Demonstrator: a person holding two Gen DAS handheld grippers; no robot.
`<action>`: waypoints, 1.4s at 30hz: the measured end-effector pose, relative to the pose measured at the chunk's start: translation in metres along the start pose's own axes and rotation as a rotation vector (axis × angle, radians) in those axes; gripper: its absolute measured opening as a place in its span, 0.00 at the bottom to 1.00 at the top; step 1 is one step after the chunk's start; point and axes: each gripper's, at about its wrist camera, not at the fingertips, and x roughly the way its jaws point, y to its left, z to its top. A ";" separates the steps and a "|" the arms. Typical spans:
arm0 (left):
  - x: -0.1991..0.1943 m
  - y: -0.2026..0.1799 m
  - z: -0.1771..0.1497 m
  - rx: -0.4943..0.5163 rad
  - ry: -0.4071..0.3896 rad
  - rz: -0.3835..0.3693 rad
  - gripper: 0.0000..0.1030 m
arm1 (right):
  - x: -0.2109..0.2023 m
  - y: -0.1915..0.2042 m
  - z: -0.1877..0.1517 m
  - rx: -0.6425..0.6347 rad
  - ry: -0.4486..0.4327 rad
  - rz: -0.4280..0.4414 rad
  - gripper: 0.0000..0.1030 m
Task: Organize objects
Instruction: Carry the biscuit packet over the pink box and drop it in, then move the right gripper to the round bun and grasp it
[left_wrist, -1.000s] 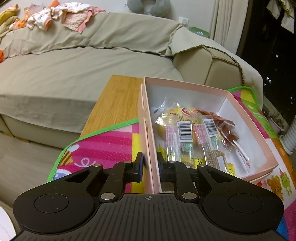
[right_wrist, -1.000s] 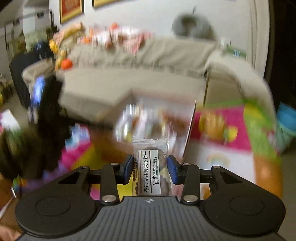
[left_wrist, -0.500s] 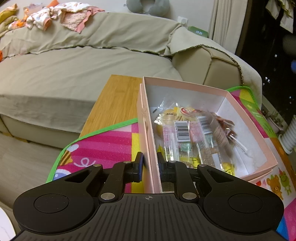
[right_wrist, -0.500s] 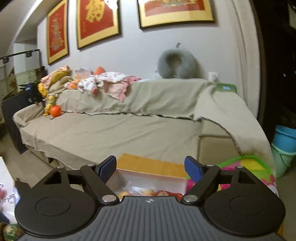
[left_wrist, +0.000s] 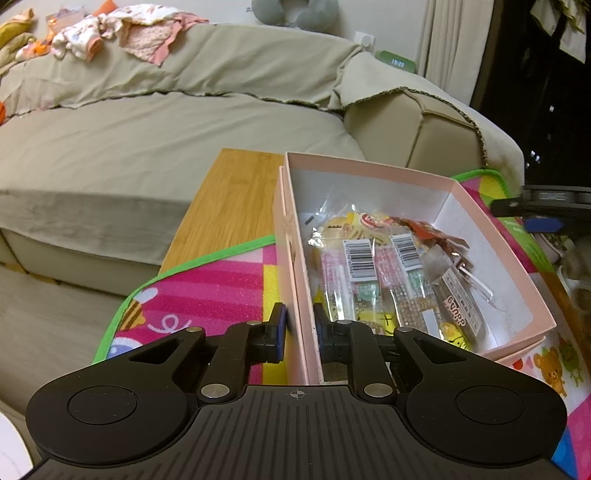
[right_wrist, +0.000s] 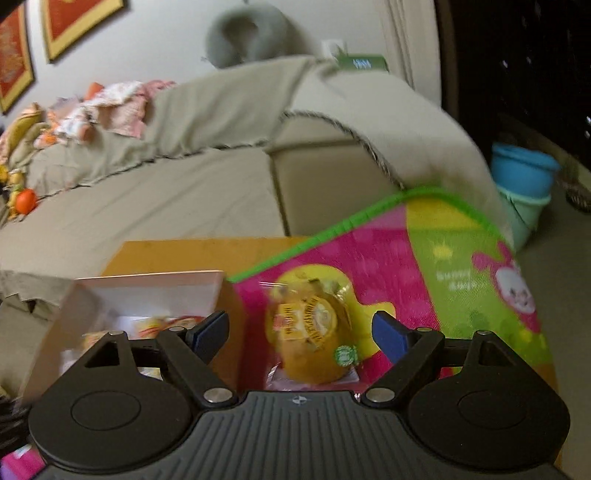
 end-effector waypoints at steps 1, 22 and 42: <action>0.001 -0.001 0.000 0.002 0.001 0.002 0.16 | 0.008 0.000 -0.002 0.013 0.010 -0.006 0.83; 0.003 0.000 -0.001 0.001 0.002 0.005 0.16 | -0.052 -0.037 -0.060 -0.005 0.080 -0.010 0.53; 0.001 0.001 -0.005 -0.001 0.002 0.011 0.16 | -0.092 -0.005 -0.171 -0.076 0.035 -0.103 1.00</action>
